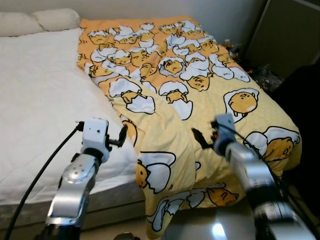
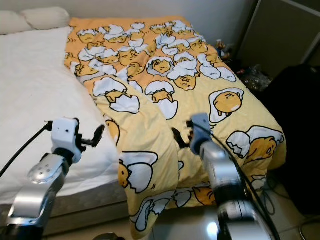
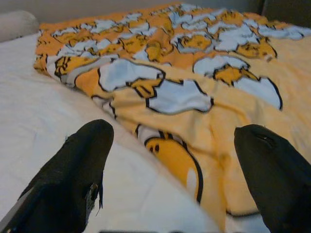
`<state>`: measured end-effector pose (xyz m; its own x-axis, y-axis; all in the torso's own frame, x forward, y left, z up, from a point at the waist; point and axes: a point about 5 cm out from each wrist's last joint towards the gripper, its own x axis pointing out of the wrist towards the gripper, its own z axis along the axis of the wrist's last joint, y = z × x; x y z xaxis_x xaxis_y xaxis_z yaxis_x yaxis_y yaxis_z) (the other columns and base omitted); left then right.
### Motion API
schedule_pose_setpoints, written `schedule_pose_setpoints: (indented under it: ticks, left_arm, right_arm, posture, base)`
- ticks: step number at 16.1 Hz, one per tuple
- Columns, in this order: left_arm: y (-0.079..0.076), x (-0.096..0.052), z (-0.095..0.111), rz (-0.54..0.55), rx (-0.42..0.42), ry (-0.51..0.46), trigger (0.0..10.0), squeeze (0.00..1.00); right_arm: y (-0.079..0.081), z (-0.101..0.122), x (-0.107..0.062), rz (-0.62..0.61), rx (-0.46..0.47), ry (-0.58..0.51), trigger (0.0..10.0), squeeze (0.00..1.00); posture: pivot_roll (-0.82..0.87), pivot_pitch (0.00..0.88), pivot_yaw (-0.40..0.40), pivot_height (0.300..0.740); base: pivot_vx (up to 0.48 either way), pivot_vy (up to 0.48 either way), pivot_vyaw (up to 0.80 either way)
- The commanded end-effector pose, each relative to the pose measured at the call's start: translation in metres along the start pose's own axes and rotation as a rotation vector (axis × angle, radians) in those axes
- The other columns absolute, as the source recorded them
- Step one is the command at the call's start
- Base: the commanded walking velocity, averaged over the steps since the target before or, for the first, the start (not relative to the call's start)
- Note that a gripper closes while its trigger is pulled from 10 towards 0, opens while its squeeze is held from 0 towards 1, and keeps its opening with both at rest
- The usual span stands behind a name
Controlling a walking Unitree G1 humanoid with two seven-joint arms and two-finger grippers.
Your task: Clean up the room
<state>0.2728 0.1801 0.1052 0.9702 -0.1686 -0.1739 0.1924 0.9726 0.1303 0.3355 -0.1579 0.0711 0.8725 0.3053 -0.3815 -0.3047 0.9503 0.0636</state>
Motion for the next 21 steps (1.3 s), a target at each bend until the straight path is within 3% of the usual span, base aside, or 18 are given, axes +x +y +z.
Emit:
schedule_pose_setpoints:
  ticks: [1,2,3,4,9,13,18,21]
  left_arm:
    - [0.001,-0.003,0.004,-0.040,0.024,0.006,10.0,0.00]
    - [0.002,-0.007,0.003,-0.090,0.049,0.025,10.0,0.00]
    - [0.003,-0.011,0.003,-0.134,0.073,0.042,10.0,0.00]
    - [0.003,-0.014,0.003,-0.161,0.089,0.051,10.0,0.00]
    - [0.011,-0.044,0.009,-0.252,0.182,0.105,10.0,0.00]
    - [0.020,-0.070,0.028,-0.196,0.209,0.085,10.0,0.00]
    - [0.021,-0.099,0.046,-0.183,0.240,0.073,10.0,0.00]
    - [0.019,-0.119,0.056,-0.145,0.253,0.071,10.0,0.00]
  right_arm:
    - [-0.002,-0.003,0.004,0.011,0.051,0.011,10.0,1.00]
    - [-0.005,-0.005,0.009,-0.025,0.039,0.040,10.0,1.00]
    - [-0.004,-0.007,0.012,-0.036,0.018,0.065,10.0,0.93]
    - [-0.001,-0.007,0.015,-0.029,0.008,0.074,10.0,0.00]
    - [0.009,-0.012,0.023,-0.064,-0.024,0.128,10.0,0.00]
    - [0.010,-0.022,0.021,-0.079,0.071,0.128,10.0,0.00]
    - [0.009,-0.015,0.023,-0.106,0.096,0.061,10.0,0.00]
    - [0.009,-0.012,0.023,-0.088,0.169,0.040,10.0,0.00]
  posture:
    - [0.11,0.000,0.004,0.740]
    - [0.12,0.000,0.012,0.740]
    - [0.14,0.000,0.012,0.740]
    - [0.15,0.000,0.011,0.740]
    - [0.23,0.030,0.002,0.740]
    - [0.29,0.166,-0.015,0.740]
    - [0.30,0.229,-0.008,0.740]
    - [0.33,0.256,-0.007,0.740]
  base:
    - [0.000,0.000,0.00]
    - [0.000,0.000,0.00]
    - [0.000,0.000,0.00]
    - [0.000,0.000,0.00]
    - [0.000,0.000,0.00]
    - [0.000,0.000,0.00]
    - [0.000,0.000,0.00]
    - [0.000,0.000,0.00]
